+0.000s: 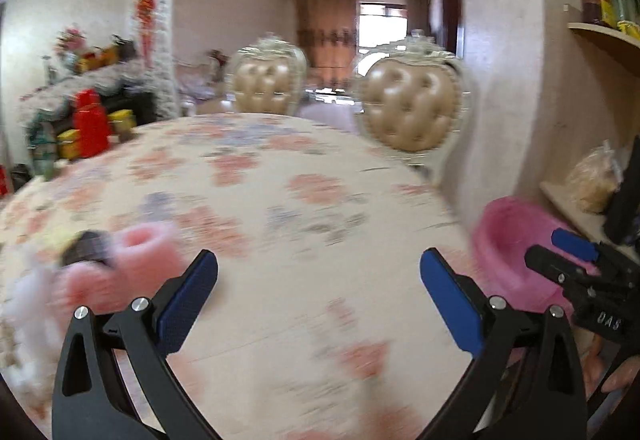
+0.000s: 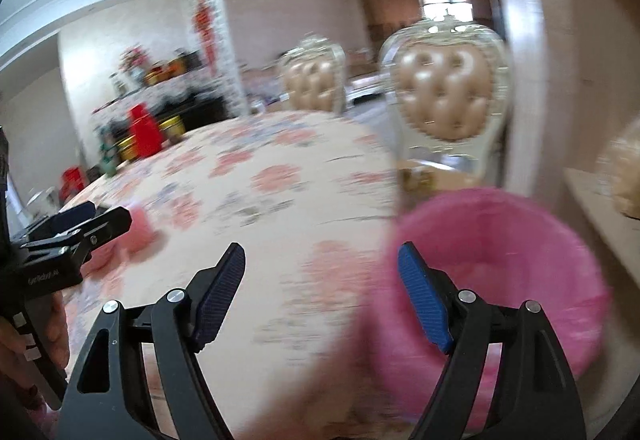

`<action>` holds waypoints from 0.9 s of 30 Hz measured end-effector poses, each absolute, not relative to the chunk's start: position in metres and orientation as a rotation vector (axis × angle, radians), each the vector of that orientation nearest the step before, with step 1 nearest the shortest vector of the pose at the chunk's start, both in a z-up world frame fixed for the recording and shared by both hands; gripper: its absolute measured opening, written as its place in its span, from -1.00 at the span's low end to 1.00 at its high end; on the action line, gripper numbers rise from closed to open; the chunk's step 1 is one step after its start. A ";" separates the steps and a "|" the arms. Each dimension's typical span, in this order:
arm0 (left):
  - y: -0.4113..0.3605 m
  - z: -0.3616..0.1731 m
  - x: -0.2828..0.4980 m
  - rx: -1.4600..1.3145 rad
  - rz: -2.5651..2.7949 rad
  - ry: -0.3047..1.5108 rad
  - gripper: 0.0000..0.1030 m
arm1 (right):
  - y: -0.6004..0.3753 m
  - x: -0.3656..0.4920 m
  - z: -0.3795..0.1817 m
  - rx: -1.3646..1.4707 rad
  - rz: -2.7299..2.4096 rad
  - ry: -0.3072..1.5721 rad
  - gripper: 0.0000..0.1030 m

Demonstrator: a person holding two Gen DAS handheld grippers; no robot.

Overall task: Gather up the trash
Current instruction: 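Move both grippers back over the table items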

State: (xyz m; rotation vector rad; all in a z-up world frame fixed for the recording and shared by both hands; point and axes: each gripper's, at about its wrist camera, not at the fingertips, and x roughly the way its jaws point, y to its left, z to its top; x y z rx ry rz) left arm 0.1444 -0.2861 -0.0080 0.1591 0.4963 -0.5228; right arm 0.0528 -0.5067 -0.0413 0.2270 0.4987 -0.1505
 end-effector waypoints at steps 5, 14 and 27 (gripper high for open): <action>-0.200 -0.015 0.131 0.178 -0.383 0.499 0.91 | -0.444 0.079 -0.044 0.200 -0.021 0.533 0.45; -0.045 -0.030 0.107 0.138 -0.086 0.533 0.91 | -0.313 0.124 -0.048 0.118 0.232 0.593 0.45; 0.078 -0.041 0.085 0.137 0.209 0.545 0.91 | -0.134 0.170 -0.067 -0.067 0.516 0.727 0.45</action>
